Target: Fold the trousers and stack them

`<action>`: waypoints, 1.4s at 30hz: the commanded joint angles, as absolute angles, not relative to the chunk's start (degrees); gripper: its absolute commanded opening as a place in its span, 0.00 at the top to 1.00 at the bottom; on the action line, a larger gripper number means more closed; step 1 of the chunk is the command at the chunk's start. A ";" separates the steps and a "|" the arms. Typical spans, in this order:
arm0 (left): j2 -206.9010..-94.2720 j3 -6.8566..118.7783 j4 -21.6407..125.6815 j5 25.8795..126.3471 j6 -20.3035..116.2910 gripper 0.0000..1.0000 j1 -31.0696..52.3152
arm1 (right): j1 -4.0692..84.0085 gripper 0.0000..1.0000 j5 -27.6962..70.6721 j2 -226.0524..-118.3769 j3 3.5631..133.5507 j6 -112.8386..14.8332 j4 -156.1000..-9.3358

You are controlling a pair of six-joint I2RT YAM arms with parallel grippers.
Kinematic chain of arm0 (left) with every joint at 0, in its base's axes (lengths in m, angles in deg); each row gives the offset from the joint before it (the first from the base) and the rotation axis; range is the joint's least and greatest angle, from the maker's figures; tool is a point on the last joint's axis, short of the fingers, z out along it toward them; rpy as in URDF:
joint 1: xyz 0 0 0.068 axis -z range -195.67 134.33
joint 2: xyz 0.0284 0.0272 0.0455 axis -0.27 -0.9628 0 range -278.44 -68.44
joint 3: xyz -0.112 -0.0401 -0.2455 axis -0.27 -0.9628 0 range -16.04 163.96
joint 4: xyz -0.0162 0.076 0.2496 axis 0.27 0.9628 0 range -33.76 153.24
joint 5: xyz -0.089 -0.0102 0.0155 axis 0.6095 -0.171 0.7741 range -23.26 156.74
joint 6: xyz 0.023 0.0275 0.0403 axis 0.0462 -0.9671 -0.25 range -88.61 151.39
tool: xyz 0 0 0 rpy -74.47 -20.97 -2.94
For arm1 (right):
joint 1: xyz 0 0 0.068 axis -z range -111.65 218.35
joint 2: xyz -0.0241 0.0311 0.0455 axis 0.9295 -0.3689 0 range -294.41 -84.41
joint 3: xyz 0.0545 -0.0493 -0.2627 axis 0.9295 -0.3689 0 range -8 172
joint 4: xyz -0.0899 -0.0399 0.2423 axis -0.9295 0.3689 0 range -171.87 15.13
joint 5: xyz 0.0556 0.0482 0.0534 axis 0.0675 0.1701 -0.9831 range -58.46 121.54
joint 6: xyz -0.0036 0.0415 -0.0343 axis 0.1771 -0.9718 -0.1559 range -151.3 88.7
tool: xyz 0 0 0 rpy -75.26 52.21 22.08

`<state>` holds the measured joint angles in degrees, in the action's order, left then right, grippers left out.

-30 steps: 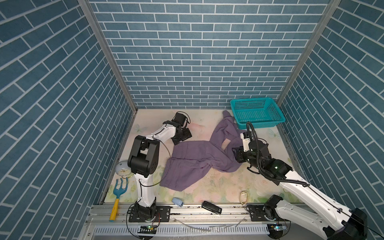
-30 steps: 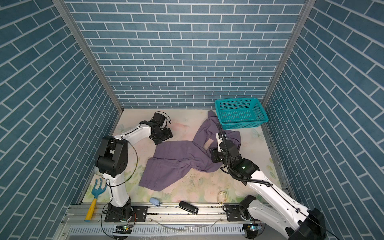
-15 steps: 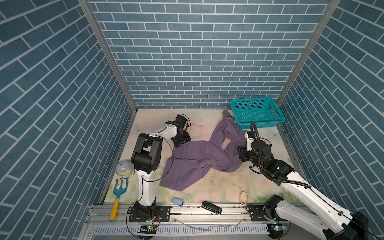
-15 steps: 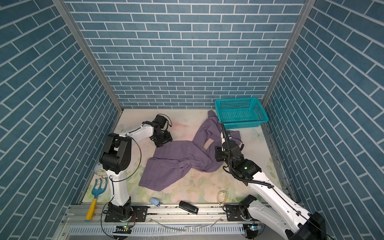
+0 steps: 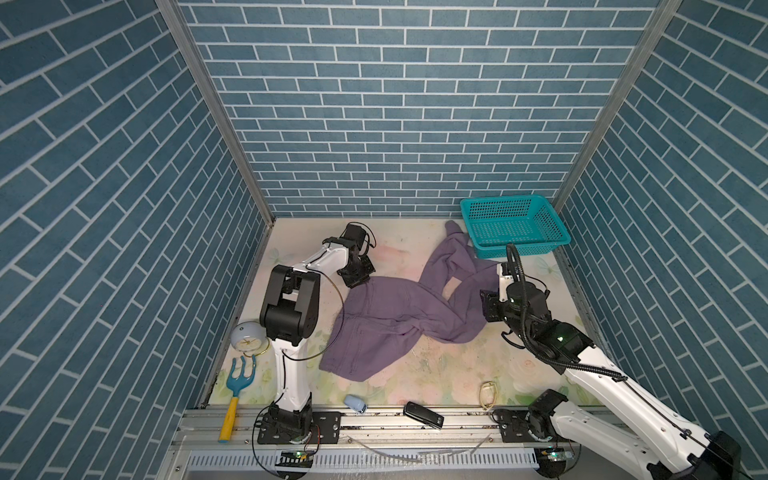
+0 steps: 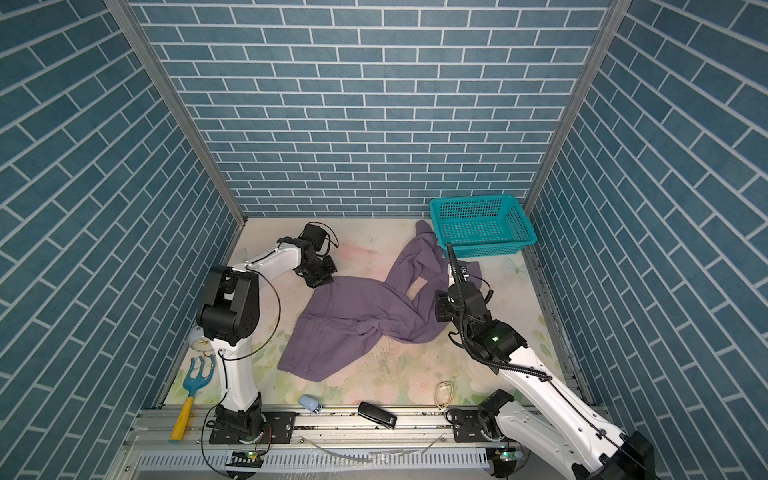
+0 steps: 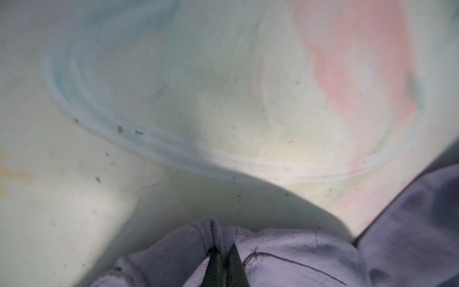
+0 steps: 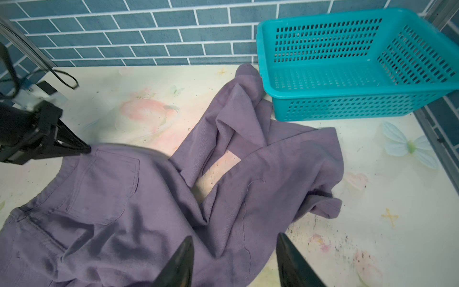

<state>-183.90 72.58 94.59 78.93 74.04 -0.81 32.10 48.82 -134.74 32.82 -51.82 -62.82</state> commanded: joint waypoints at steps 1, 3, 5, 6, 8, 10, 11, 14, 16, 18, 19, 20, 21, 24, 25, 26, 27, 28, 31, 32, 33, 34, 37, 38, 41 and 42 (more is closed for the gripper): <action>-175.99 80.14 96.65 76.47 69.72 1.00 -2.55 | 32.31 0.48 47.51 -137.44 36.85 -50.84 -59.42; -173.22 84.38 98.11 74.53 66.79 1.00 -2.65 | 32.27 0.47 45.33 -139.18 37.68 -50.56 -59.03; -170.77 87.74 99.08 73.30 64.25 1.00 -2.71 | 32.26 0.46 43.32 -140.92 38.08 -50.42 -59.03; -169.63 89.10 99.42 72.86 63.07 1.00 -2.76 | 32.23 0.45 42.21 -141.99 38.44 -50.32 -59.11; -167.54 90.53 99.43 71.96 61.33 1.00 -2.82 | 32.23 0.44 40.30 -144.17 39.07 -50.11 -59.23; -165.06 90.49 98.88 71.01 60.09 1.00 -3.03 | 32.16 0.43 38.59 -146.86 39.95 -50.12 -59.49; -163.78 90.11 98.61 70.14 59.57 1.00 -3.09 | 32.14 0.42 37.74 -148.27 40.39 -50.09 -59.71; -159.96 87.68 97.18 67.82 58.95 1.00 -3.66 | 31.88 0.38 36.02 -152.51 41.68 -50.20 -60.80; -157.43 85.39 95.65 67.05 58.86 1.00 -4.42 | 31.49 0.34 35.22 -155.25 42.39 -50.30 -62.34; -154.81 82.96 94.38 66.27 59.16 1.00 -5.43 | 31.20 0.31 34.59 -158.21 43.34 -50.34 -63.76; -153.86 82.12 94.13 65.92 59.29 1.00 -5.91 | 31.10 0.31 34.22 -159.58 43.80 -50.34 -64.24; -152.60 81.24 93.88 65.48 59.36 1.00 -6.55 | 31.02 0.30 33.88 -161.08 44.39 -50.34 -64.58; -151.65 80.31 93.78 64.86 59.50 1.00 -6.99 | 31.00 0.31 33.61 -162.52 44.70 -50.39 -64.87; -149.32 77.87 93.36 64.02 59.50 1.00 -8.47 | 31.00 0.31 34.25 -165.73 44.74 -51.19 -65.65; -148.90 77.30 93.31 63.96 59.51 1.00 -8.78 | 31.00 0.31 35.29 -166.47 44.67 -51.50 -65.65; -148.32 76.65 93.26 63.83 59.38 1.00 -9.12 | 31.04 0.31 36.47 -167.07 44.64 -51.77 -65.61; -147.92 76.05 93.40 63.92 59.46 1.00 -9.42 | 31.21 0.30 38.46 -167.43 44.81 -51.79 -65.35; -147.58 75.54 93.42 63.79 59.40 1.00 -9.74 | 31.42 0.28 40.17 -167.55 45.05 -51.70 -64.90; -146.26 73.27 93.16 63.81 59.65 1.00 -10.81 | 33.86 0.27 44.40 -167.73 46.89 -51.61 -62.24; -145.56 72.31 93.13 63.77 59.92 1.00 -11.47 | 35.22 0.29 45.16 -167.62 47.61 -51.67 -61.23; -144.90 71.54 93.23 63.68 60.20 1.00 -12.22 | 36.70 0.32 45.59 -167.65 48.16 -51.78 -60.40; -144.17 70.58 93.29 63.44 60.49 1.00 -12.90 | 38.21 0.35 45.67 -167.64 48.55 -51.78 -59.94; -142.12 68.19 93.45 63.01 61.25 1.00 -15.51 | 43.11 0.52 44.81 -167.73 49.77 -52.51 -59.34; -141.64 67.70 93.73 63.05 61.36 1.00 -16.35 | 45.15 0.58 44.26 -168.03 50.16 -53.04 -59.19; -140.89 66.51 93.94 63.70 61.53 1.00 -17.92 | 49.44 0.67 42.73 -169.90 51.55 -54.57 -58.63; -140.78 66.16 93.86 64.10 61.47 1.00 -18.10 | 50.70 0.67 42.01 -170.86 51.98 -54.76 -58.71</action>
